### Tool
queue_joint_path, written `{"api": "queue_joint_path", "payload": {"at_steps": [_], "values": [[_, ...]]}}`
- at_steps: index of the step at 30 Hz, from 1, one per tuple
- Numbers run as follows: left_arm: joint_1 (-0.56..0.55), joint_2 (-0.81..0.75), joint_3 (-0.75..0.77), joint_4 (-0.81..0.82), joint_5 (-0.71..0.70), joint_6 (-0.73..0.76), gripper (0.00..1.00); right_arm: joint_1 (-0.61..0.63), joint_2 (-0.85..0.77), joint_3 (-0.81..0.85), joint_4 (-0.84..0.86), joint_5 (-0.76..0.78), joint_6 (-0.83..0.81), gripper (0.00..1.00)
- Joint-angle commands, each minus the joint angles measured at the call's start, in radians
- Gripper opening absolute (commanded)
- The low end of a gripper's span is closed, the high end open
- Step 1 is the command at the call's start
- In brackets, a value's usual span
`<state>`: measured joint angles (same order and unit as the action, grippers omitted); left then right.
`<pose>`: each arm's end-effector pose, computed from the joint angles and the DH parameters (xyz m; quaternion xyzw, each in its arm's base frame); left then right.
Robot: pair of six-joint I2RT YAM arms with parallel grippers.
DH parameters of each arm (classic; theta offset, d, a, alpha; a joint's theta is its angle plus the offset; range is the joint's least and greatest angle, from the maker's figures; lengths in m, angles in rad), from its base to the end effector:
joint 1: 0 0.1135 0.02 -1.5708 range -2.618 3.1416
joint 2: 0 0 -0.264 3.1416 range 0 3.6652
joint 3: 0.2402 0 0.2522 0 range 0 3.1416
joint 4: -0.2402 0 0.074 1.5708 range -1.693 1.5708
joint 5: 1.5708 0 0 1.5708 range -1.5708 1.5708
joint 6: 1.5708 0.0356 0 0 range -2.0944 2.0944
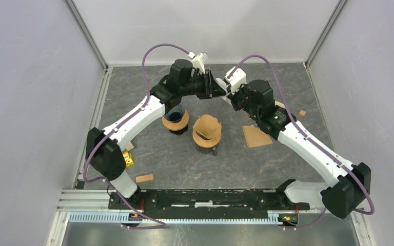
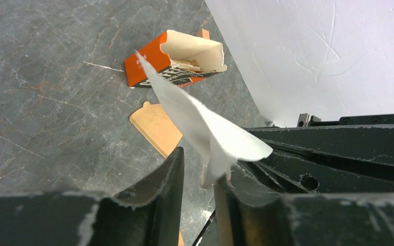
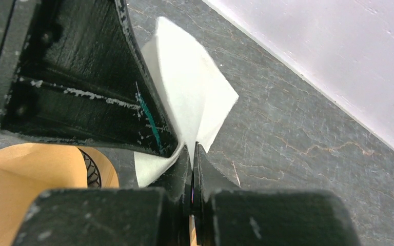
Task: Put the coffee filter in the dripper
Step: Place the coffee filter in the coffee dripper.
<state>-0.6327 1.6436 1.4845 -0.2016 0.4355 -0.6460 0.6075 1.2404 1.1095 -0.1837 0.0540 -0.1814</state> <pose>0.3056 -0.2427 0.3597 0.1175 0.8039 -0.4740 0.3397 0.2386 0.1635 0.3568 -0.2962 0.7528 0.1028 0.5787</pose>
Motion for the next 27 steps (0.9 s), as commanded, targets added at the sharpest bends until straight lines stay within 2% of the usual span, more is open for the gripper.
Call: {"api": "queue_joint_path", "payload": {"at_steps": [1, 8, 10, 27], "values": [[-0.006, 0.014, 0.076, -0.026, -0.048, 0.033, 0.3, 0.009, -0.009, -0.004, 0.047, 0.023, 0.004, 0.0], [-0.007, 0.004, 0.09, -0.072, -0.084, 0.086, 0.06, 0.031, -0.012, -0.031, 0.062, 0.124, -0.071, 0.0], [-0.009, 0.003, 0.09, -0.082, -0.091, 0.098, 0.02, 0.034, -0.012, -0.028, 0.063, 0.134, -0.079, 0.0], [-0.061, -0.012, 0.111, -0.163, -0.25, 0.264, 0.02, 0.048, -0.013, -0.011, 0.047, 0.181, -0.117, 0.05]]}}
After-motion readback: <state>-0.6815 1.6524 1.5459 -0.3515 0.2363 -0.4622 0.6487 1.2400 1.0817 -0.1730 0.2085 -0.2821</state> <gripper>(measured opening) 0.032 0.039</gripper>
